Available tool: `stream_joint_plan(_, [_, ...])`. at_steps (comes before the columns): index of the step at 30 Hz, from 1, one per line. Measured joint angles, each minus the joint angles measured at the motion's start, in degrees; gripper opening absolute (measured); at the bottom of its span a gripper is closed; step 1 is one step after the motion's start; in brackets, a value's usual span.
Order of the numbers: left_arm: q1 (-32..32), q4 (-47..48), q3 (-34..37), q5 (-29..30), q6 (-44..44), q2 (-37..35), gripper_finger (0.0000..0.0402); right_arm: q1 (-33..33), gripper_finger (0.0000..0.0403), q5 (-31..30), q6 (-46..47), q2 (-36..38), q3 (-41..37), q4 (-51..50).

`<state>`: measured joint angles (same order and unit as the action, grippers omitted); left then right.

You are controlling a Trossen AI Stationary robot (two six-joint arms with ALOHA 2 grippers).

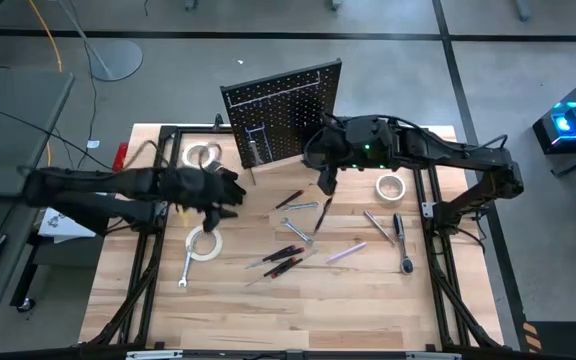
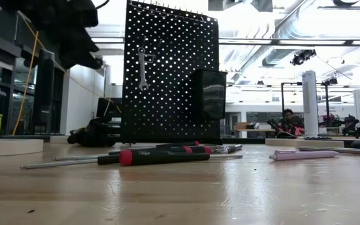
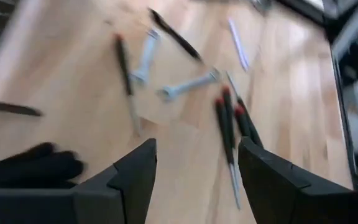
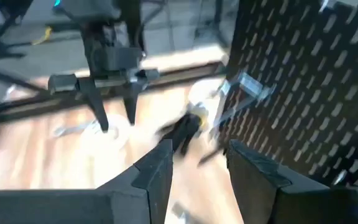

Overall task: Hang tools onto peg board
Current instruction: Hang the silver wrench on the peg board

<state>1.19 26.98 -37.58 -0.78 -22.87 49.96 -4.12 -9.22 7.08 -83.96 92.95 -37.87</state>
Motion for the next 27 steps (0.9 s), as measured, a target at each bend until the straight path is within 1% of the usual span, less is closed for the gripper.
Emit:
stream_joint_plan(2, [-4.51,-1.31,0.0,3.31,0.48,3.05,0.0204,0.0,0.0145,3.93,4.07,0.13,0.0,-4.66])
stream_joint_plan(5, [-8.35,-1.85,0.0,7.55,0.43,7.56,0.0205,0.32,0.0145,8.95,8.97,-0.77,0.0,-15.21])
stream_joint_plan(8, [-9.74,-3.44,0.02,8.4,-0.45,11.5,0.0205,1.96,0.0145,9.85,9.6,-3.16,-0.22,-23.2])
stream_joint_plan(11, [-9.97,-5.71,0.02,8.01,-0.91,14.19,0.0205,3.81,0.0145,10.09,8.31,-4.71,-3.84,-22.94])
stream_joint_plan(13, [-9.95,-5.71,0.02,6.52,-1.06,15.35,0.0205,4.76,0.0145,10.45,7.54,-5.23,-7.7,-20.04])
stream_joint_plan(15, [-9.97,-3.36,0.02,3.81,-2.36,15.55,0.0205,5.25,0.0145,11.45,8.65,-5.44,-11.72,-17.03])
stream_joint_plan(17, [-10.06,0.3,0.02,0.22,-6.74,15.17,0.0205,5.18,0.0145,13.44,11.44,-5.44,-15.39,-13.95])
stream_joint_plan(19, [-10.98,6.01,0.02,-3.04,-13.45,14.52,0.0205,5.14,0.0145,15.46,13.8,-5.44,-17.97,-12.24])
stream_joint_plan(21, [-13.28,10.17,0.02,-5.43,-20.85,13.91,0.0205,5.14,0.0145,16.41,14.91,-5.44,-19.74,-11.0])
stream_joint_plan(24, [-19.55,13.7,0.02,-7.01,-32.65,13.44,0.0205,5.16,0.0145,16.51,14.89,-5.44,-21.26,-10.37])
stream_joint_plan(27, [-26.97,18.61,-0.02,-7.38,-47.71,13.69,0.0204,4.9,0.0145,16.32,13.37,-5.44,-21.55,-10.22])
